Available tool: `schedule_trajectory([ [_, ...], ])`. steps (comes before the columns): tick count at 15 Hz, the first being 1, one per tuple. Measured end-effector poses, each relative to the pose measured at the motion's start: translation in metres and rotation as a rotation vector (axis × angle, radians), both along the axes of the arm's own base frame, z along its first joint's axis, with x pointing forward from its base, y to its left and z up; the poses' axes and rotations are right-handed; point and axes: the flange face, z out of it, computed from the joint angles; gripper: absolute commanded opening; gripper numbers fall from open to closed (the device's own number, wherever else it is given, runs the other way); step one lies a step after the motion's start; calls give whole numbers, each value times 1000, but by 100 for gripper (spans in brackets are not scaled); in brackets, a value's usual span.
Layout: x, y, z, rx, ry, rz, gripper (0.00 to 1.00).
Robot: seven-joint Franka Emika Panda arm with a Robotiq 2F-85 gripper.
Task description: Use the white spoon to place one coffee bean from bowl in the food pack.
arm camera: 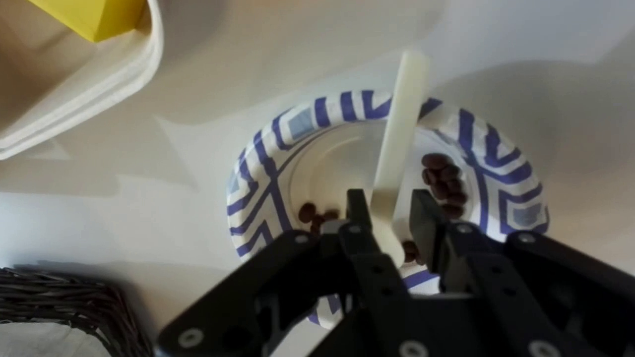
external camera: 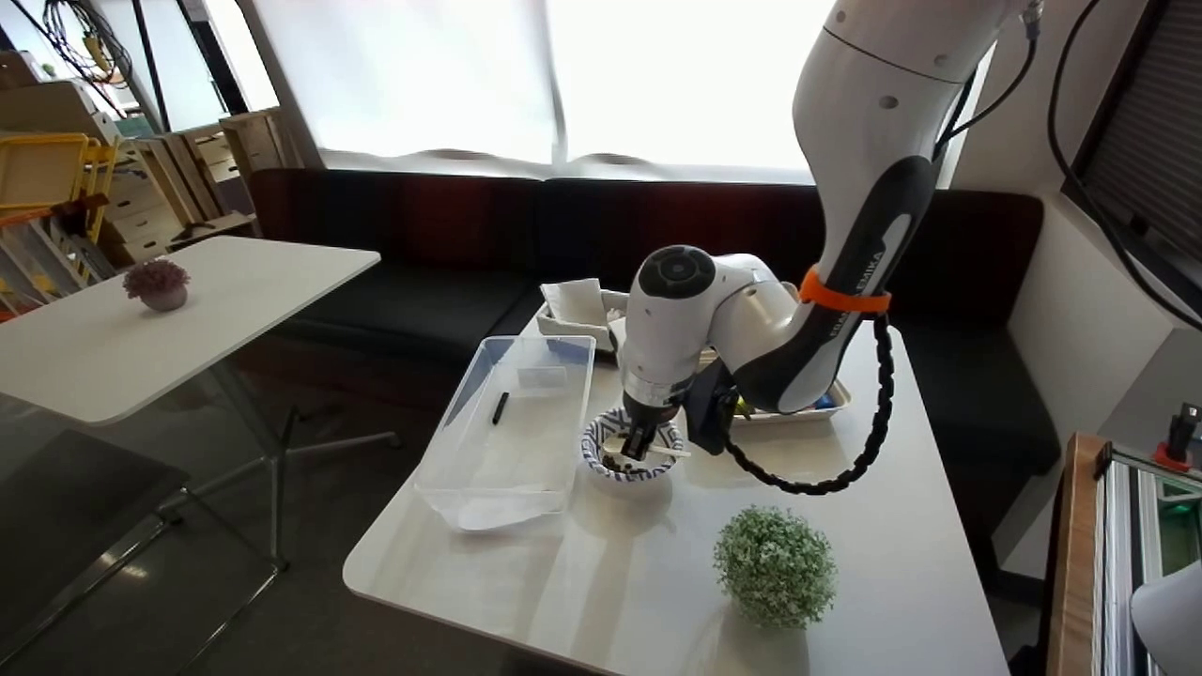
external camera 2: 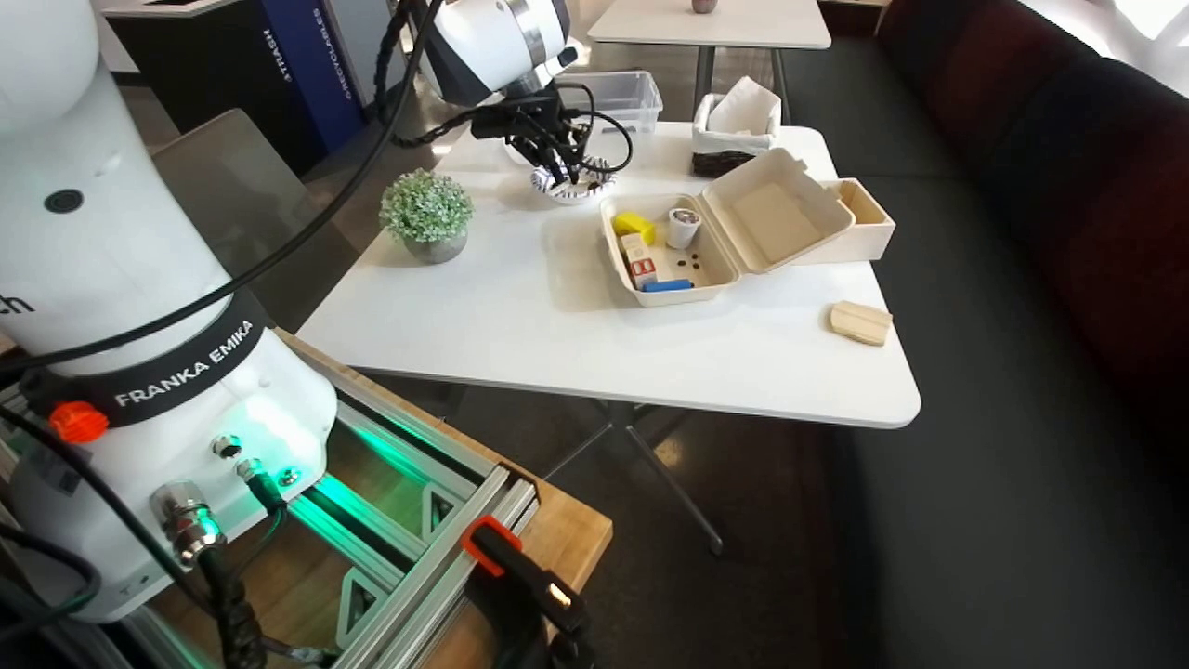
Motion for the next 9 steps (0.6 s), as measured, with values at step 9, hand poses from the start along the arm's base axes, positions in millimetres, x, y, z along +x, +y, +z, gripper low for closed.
schedule_trajectory([
  [9,-26,-31,40,-56,43,-124,100],
])
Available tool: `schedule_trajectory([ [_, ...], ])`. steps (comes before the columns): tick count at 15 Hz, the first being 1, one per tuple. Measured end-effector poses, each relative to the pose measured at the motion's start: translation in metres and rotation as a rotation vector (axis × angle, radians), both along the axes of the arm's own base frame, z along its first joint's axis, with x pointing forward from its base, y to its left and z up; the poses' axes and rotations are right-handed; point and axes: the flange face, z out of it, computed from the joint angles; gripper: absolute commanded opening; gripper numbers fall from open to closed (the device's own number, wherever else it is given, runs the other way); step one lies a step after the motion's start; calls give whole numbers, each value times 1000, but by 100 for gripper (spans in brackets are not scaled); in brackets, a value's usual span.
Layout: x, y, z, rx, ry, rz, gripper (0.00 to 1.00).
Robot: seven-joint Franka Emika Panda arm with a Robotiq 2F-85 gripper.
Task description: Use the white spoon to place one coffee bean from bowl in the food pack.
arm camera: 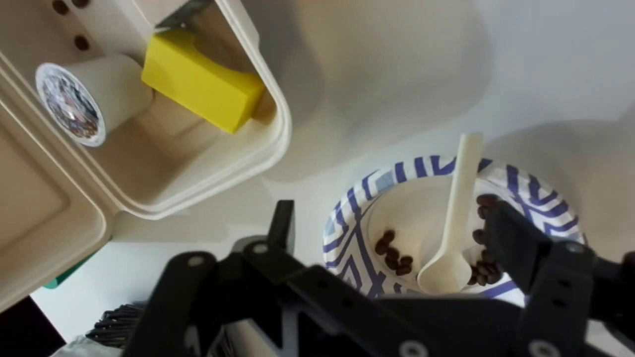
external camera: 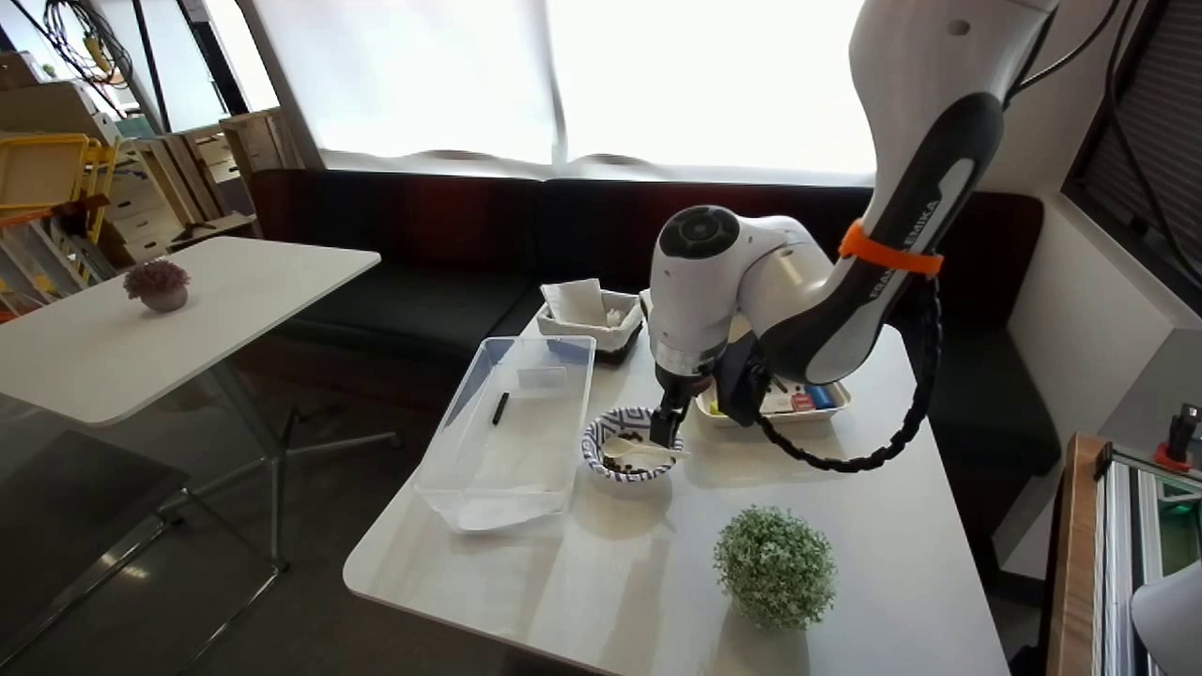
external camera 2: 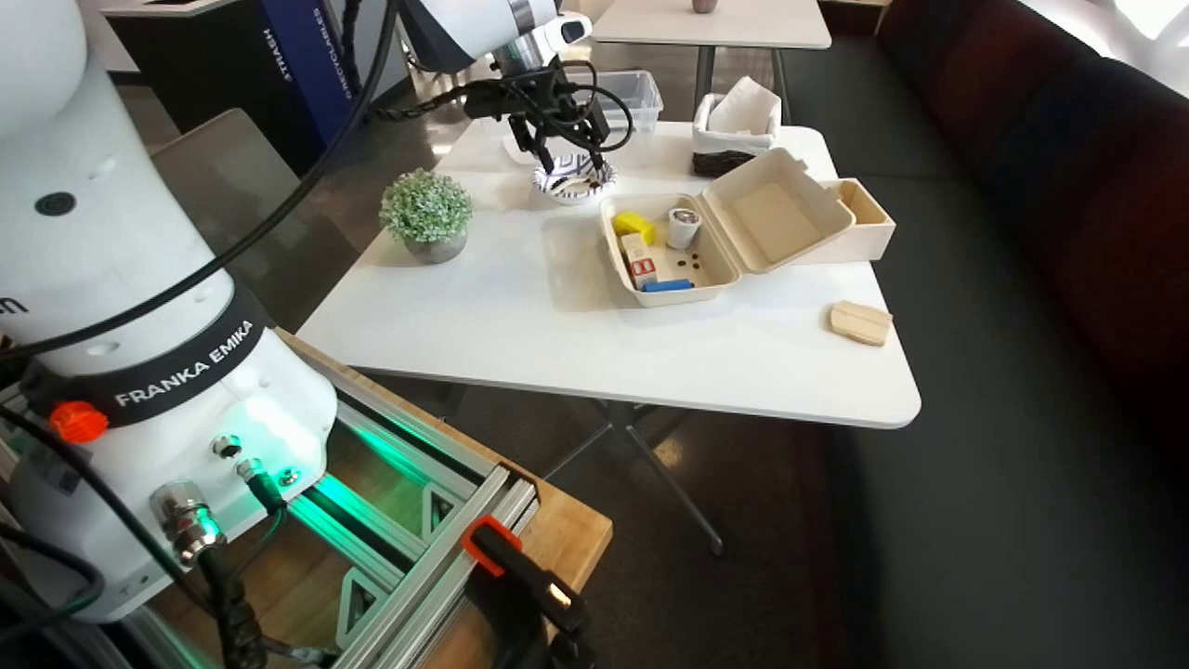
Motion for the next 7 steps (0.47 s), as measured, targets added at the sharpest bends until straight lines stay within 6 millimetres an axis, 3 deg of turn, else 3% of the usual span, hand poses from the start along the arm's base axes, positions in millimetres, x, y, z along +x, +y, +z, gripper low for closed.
schedule_trajectory([
  [4,-39,-12,45,183,-32,-61,100],
  [7,-75,-29,57,252,-35,-105,100],
])
